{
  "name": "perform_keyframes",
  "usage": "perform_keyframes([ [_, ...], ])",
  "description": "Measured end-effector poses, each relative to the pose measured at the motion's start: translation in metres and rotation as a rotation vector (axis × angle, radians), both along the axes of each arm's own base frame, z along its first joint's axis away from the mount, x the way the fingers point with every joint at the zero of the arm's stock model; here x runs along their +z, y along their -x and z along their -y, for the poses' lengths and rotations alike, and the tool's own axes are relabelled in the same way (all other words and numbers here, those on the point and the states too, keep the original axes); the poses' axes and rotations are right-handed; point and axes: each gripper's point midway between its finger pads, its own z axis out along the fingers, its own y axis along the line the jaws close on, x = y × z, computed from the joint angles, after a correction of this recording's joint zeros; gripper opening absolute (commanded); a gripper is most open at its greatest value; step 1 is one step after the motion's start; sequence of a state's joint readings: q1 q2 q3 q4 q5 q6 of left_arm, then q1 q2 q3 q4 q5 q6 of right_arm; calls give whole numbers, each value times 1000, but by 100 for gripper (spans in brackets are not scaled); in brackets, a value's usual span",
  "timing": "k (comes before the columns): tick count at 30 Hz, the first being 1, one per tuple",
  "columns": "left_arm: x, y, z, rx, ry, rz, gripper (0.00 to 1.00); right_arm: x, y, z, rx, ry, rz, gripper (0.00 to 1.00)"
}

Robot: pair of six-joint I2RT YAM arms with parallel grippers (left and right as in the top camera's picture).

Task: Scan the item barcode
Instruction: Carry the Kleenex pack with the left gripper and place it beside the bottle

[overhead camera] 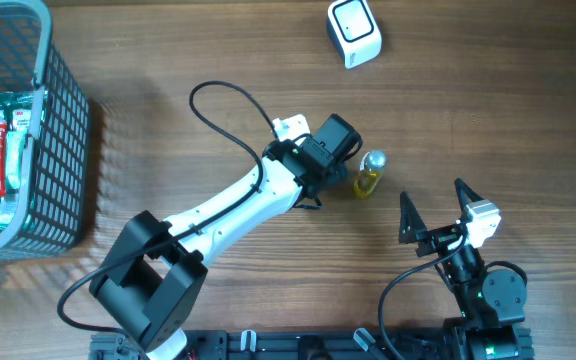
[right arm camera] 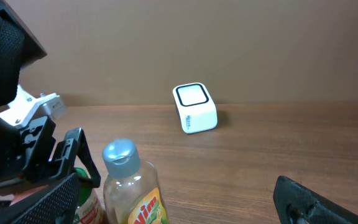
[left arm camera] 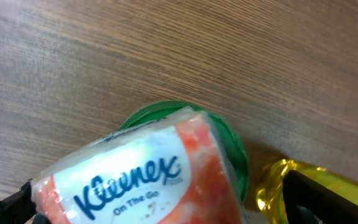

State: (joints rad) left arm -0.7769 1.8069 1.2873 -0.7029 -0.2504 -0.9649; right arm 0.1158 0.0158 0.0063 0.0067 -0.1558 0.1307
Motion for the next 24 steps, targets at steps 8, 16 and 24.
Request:
perform_keyframes([
  [8,44,-20,-3,-231,-75,69,100,0,0,0,0,0,0,100],
  [16,48,-7,-25,-470,-93,-46,100,0,0,0,0,0,0,100],
  [24,38,3,-19,-528,-33,-113,100,0,0,0,0,0,0,100],
])
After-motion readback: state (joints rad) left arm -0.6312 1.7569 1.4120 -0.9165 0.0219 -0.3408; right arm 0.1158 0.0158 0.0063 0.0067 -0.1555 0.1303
